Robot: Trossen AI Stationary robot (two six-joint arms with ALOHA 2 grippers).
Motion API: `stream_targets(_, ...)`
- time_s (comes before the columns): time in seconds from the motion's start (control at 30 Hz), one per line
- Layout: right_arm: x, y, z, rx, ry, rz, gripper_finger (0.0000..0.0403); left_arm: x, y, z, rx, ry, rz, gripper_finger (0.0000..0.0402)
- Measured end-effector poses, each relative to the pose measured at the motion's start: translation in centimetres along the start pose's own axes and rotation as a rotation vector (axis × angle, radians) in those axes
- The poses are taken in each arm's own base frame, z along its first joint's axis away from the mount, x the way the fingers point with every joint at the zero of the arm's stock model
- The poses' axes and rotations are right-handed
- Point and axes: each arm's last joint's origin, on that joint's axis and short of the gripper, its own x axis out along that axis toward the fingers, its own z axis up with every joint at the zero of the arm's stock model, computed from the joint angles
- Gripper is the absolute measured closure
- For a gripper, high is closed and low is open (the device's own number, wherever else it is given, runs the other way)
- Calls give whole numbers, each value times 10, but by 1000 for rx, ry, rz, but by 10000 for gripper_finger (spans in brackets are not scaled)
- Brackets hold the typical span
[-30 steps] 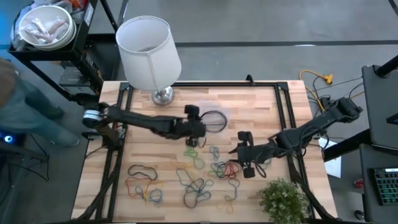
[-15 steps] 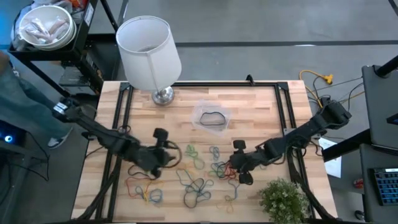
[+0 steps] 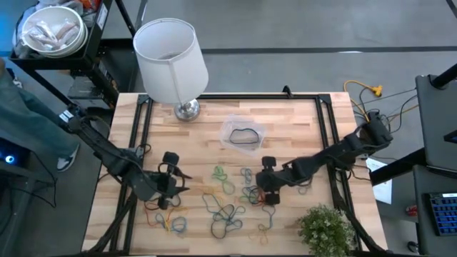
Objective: Pick and place rubber bands into bin
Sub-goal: Put the black rubber bands into the bin
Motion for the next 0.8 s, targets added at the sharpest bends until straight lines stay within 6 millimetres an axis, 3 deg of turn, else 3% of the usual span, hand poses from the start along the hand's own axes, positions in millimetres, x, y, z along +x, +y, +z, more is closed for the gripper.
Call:
stream_targets(0.43, 23, -1, -8, 3, 104, 39, 318, 3, -8, -6, 2, 14, -21, 242)
stream_targets(0.63, 23, -3, -10, -19, 116, -8, 361, 5, -10, -6, 6, 21, -20, 242)
stream_targets(0.8, 10, 3, -4, -70, 57, -44, 391, 7, -11, -7, -12, 29, -19, 242)
